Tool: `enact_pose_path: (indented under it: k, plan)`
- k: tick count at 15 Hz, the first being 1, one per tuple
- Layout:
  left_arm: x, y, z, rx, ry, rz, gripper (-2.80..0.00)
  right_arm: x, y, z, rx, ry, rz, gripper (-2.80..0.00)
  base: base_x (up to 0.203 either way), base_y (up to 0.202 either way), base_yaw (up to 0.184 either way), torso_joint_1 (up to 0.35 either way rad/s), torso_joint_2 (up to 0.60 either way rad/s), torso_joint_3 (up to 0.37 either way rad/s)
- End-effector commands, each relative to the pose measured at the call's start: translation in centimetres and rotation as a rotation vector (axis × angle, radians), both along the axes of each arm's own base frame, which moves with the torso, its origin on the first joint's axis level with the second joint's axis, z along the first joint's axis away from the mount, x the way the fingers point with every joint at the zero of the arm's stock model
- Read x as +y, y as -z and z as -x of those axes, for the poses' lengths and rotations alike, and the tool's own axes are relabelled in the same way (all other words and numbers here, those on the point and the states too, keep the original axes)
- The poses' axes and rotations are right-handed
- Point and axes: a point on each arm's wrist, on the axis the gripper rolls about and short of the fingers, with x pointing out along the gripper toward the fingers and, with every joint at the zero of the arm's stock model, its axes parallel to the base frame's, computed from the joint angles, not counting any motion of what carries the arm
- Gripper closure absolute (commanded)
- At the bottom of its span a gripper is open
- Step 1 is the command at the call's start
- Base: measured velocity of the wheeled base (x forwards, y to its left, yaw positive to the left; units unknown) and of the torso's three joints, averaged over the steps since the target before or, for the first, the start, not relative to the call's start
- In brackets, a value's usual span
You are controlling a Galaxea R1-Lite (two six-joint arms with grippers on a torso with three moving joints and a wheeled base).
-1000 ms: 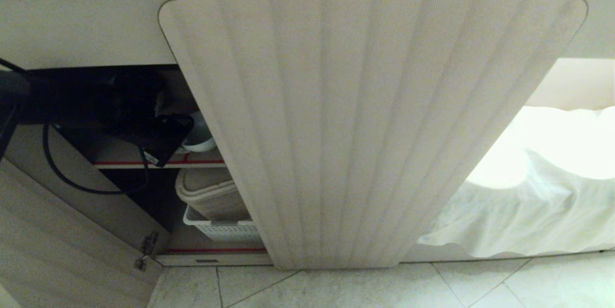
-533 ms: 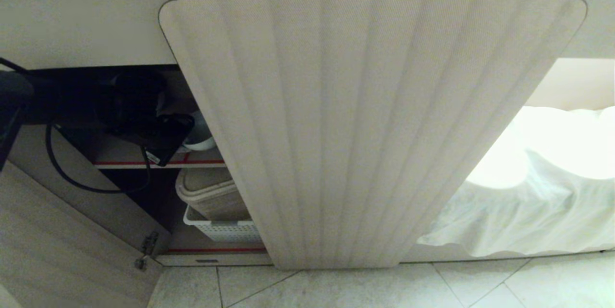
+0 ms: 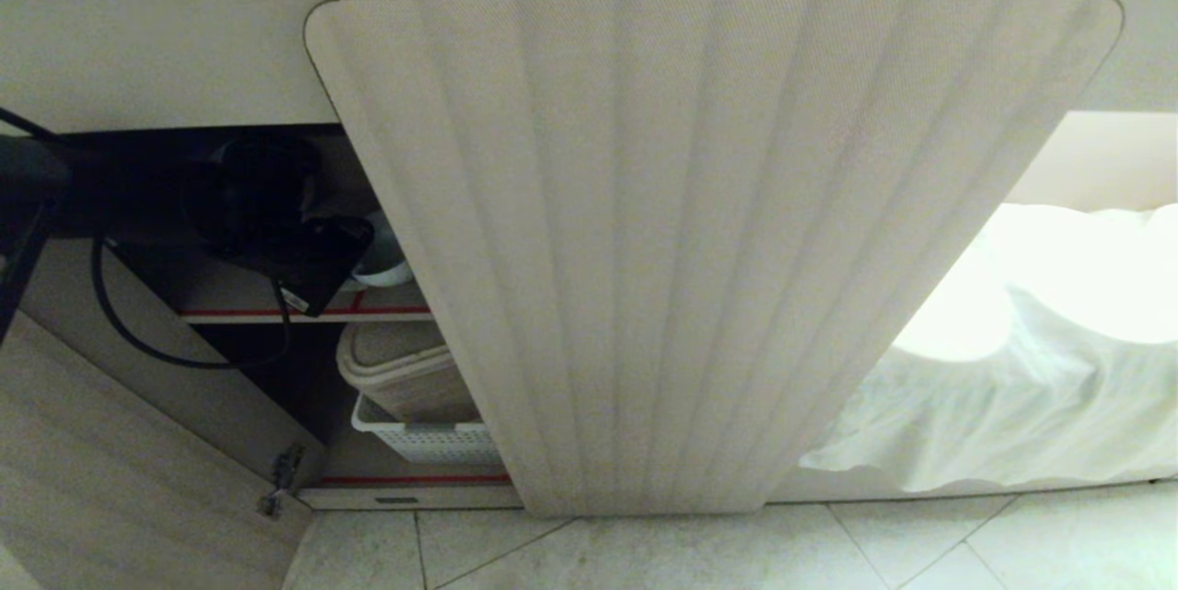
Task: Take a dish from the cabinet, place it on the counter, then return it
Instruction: Put it back into the cabinet
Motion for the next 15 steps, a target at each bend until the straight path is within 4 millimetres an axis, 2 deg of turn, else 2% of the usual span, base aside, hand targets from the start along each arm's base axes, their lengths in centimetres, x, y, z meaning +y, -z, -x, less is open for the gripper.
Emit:
enact_pose_path:
  k: [1,6,7,15]
  plan:
    - [0.04,0.20,-0.05,0.007,-0.006,0.005,0.00,0.00,0.00,0.00,-0.001,0.000,-0.001,0.00,0.000,0.000,0.000,0.000,0.00,0.000]
    - [0.10,0.20,-0.05,0.007,-0.006,0.006,0.00,0.00,0.00,0.00,-0.001,0.000,-0.001,0.00,0.000,0.000,0.000,0.000,0.00,0.000]
    - [0.09,0.19,-0.05,0.007,-0.006,0.006,-2.80,0.00,0.00,0.00,-0.001,0.001,-0.001,0.00,0.000,0.000,0.000,0.000,0.00,0.000]
    - [0.10,-0.34,-0.27,-0.018,-0.021,0.018,-2.80,0.00,0.00,0.00,-0.001,-0.001,-0.001,0.00,0.000,0.000,0.000,0.000,0.00,0.000]
